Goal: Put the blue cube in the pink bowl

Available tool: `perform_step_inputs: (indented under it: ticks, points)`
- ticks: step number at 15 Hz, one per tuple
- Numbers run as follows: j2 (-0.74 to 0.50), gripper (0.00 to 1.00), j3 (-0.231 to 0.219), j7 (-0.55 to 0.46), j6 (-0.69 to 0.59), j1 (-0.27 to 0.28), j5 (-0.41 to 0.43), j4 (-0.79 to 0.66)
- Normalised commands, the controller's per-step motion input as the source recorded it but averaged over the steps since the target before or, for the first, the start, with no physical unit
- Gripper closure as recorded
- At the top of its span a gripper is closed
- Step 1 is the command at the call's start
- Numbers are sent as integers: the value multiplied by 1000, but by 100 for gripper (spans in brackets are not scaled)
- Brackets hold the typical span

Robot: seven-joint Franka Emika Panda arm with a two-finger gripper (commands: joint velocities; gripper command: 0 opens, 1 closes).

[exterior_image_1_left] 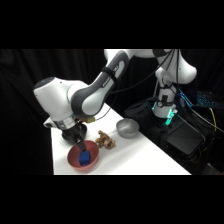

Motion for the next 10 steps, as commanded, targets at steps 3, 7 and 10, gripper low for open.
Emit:
perform_step_inputs:
  ticks: [3,7,10]
  points:
    - [-438,0,-87,178,-362,106,-65,-96]
    - [-378,0,-79,197,-404,121,-91,-1]
    - [-244,0,-57,155,-318,107,-107,89]
